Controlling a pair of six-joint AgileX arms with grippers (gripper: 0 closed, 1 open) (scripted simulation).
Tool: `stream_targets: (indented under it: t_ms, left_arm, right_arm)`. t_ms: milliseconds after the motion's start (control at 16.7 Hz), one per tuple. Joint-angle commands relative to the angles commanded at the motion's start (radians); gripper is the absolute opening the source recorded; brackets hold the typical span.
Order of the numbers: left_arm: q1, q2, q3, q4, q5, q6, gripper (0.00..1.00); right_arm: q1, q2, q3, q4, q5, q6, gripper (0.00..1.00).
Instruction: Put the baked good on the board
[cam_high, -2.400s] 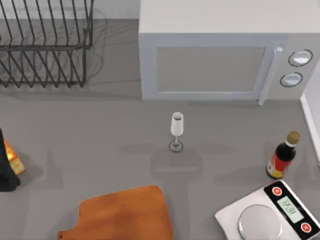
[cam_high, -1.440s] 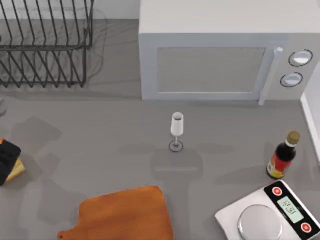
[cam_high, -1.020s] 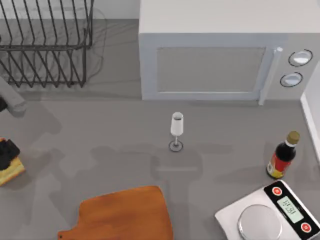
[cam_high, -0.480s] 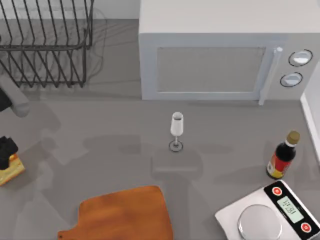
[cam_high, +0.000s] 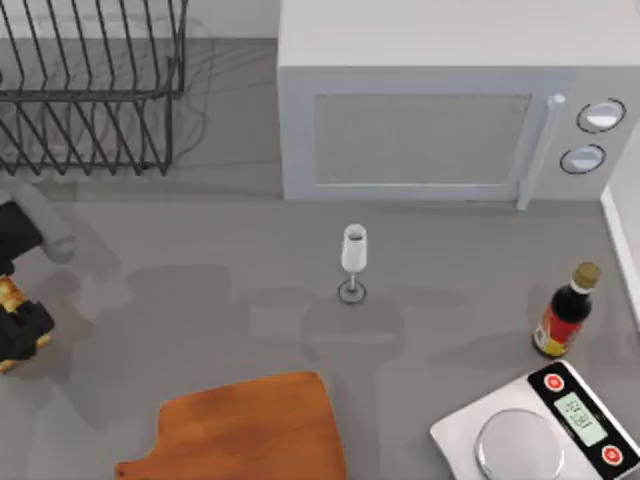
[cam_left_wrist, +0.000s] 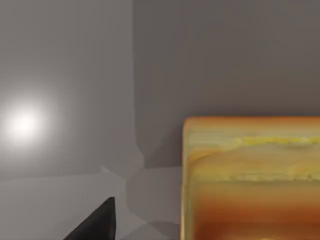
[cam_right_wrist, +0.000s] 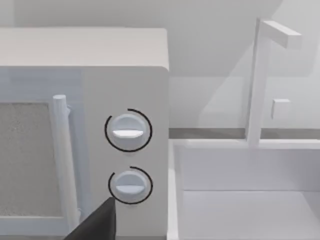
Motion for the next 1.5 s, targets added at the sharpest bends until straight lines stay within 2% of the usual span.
stream_targets:
  t_ms: [180, 420, 1200, 1500]
  left_arm:
    - [0.002, 0.038, -0.045, 0.078, 0.0, 0.002, 1.0]
    - [0.002, 0.04, -0.048, 0.082, 0.0, 0.002, 1.0]
    - [0.002, 0.04, -0.048, 0.082, 0.0, 0.002, 0.02]
    - [0.002, 0.04, -0.048, 0.082, 0.0, 0.002, 0.0]
  right_arm:
    - [0.0, 0.0, 0.0, 0.0, 0.0, 0.0, 1.0]
    - [0.0, 0.0, 0.0, 0.0, 0.0, 0.0, 1.0]
    - [0.0, 0.0, 0.0, 0.0, 0.0, 0.0, 1.0]
    - [0.0, 0.0, 0.0, 0.0, 0.0, 0.0, 1.0]
